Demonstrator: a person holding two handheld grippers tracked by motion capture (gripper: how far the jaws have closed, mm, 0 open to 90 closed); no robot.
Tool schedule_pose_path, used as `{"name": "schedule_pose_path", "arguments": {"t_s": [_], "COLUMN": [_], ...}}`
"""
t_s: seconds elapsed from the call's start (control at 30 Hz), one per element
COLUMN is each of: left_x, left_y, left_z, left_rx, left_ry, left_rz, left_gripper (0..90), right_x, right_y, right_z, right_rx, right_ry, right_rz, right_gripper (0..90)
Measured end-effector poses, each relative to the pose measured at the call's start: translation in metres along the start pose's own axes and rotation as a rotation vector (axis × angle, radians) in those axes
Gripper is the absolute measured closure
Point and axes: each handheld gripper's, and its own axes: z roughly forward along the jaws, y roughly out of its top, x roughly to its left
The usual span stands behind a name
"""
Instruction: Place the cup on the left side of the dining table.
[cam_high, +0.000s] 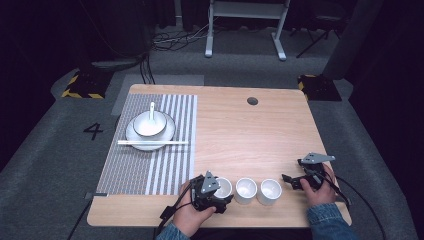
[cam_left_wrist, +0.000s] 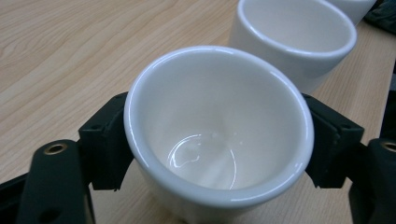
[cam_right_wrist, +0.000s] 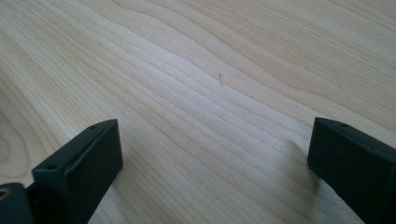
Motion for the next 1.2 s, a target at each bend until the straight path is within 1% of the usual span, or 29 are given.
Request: {"name": "schedule_pose_path", "arguments": {"t_s": [0.2,0.27,0.4,0.5,0.53,0.57,0.67,0.73,0.8,0.87,1.03,1.1,1.17,1.2], "left_x": [-0.001,-0.001,-0.001,-0.001,-0.001,-0.001,-0.003,-0.003,-0.004,-0.005,-0.007,-0.007,-0.007,-0.007], "left_y": [-0.001,-0.002,-0.003,-0.004,-0.004,-0.004,-0.003,-0.002,-0.001,0.001,0.005,0.007,0.010,0.010], "left_z": [0.000,0.001,0.001,0.001,0.001,0.001,0.001,0.001,0.000,-0.001,-0.006,-0.008,-0.012,-0.012], "left_rx": [-0.001,-0.011,-0.025,-0.029,-0.032,-0.034,-0.030,-0.025,-0.024,-0.025,-0.018,-0.019,-0.023,-0.023], "left_ry": [0.008,0.012,0.010,0.010,0.012,0.013,0.029,0.031,0.019,0.012,0.026,0.027,0.018,0.018], "left_rz": [0.003,0.013,0.012,0.019,0.034,0.034,0.044,0.043,0.026,0.017,0.024,0.019,0.006,0.006], "left_gripper": [25.0,25.3,25.4,25.7,25.8,25.9,26.3,26.5,26.6,26.6,26.6,26.6,26.6,26.6], "right_x": [0.000,0.000,0.000,0.000,0.000,0.000,0.000,0.000,0.000,0.000,0.000,0.000,0.000,0.000], "right_y": [0.000,0.000,0.000,0.000,0.000,0.000,0.000,0.000,0.000,0.000,0.000,0.000,0.000,0.000], "right_z": [0.000,0.000,0.000,0.000,0.000,0.000,0.000,0.000,0.000,0.000,0.000,0.000,0.000,0.000], "right_rx": [0.000,0.000,0.000,0.000,0.000,0.000,0.000,0.000,0.000,0.000,0.000,0.000,0.000,0.000], "right_ry": [0.000,0.000,0.000,0.000,0.000,0.000,0.000,0.000,0.000,0.000,0.000,0.000,0.000,0.000], "right_rz": [0.000,0.000,0.000,0.000,0.000,0.000,0.000,0.000,0.000,0.000,0.000,0.000,0.000,0.000], "right_gripper": [3.4,3.4,3.4,3.4,3.4,3.4,3.4,3.4,3.4,3.4,3.4,3.4,3.4,3.4]}}
